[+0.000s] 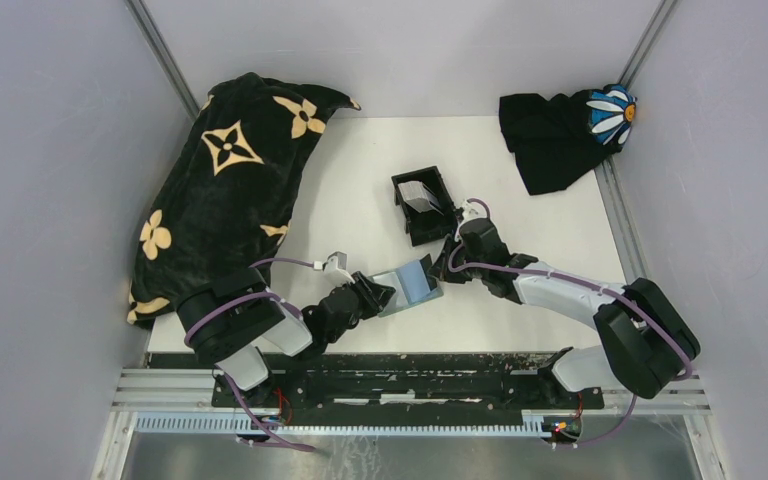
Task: Put the credit cards into the card holder
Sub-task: Turn over the card slot in the card holder.
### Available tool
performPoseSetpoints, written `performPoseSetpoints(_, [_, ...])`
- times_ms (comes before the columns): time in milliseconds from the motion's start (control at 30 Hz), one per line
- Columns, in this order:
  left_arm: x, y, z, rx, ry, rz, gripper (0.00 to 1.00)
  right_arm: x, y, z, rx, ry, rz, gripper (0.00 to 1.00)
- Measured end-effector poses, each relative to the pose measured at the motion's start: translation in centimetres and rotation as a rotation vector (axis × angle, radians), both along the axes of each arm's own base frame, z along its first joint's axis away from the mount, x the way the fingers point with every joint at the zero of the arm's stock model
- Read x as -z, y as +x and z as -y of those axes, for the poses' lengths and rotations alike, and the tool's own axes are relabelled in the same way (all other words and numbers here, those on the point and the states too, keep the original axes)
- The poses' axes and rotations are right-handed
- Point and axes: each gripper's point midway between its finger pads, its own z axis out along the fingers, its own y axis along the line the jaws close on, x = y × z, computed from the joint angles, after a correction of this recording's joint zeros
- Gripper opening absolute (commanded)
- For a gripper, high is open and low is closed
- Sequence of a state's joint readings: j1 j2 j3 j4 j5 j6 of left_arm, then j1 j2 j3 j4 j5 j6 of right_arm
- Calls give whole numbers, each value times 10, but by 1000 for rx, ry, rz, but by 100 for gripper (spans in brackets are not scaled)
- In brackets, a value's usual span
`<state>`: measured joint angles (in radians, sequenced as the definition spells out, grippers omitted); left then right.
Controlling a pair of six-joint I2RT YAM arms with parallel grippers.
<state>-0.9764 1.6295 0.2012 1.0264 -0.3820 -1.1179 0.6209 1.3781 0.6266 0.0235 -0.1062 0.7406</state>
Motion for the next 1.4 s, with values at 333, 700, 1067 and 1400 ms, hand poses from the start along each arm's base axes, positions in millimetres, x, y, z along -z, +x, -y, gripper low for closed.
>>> performPoseSetpoints(333, [0, -1, -1, -1, 3, -1, 34, -15, 1, -19, -34, 110, 10, 1])
performPoseSetpoints(700, [-4, -4, -14, -23, 53, -22, 31, -5, -13, -40, -98, 122, -16, 1])
performPoseSetpoints(1067, [-14, -8, -41, -92, 141, -28, 31, 10, -23, -59, -152, 91, -48, 1])
performPoseSetpoints(1400, [-25, -7, -52, -133, 194, -19, 30, 15, -19, -58, -147, 59, -36, 1])
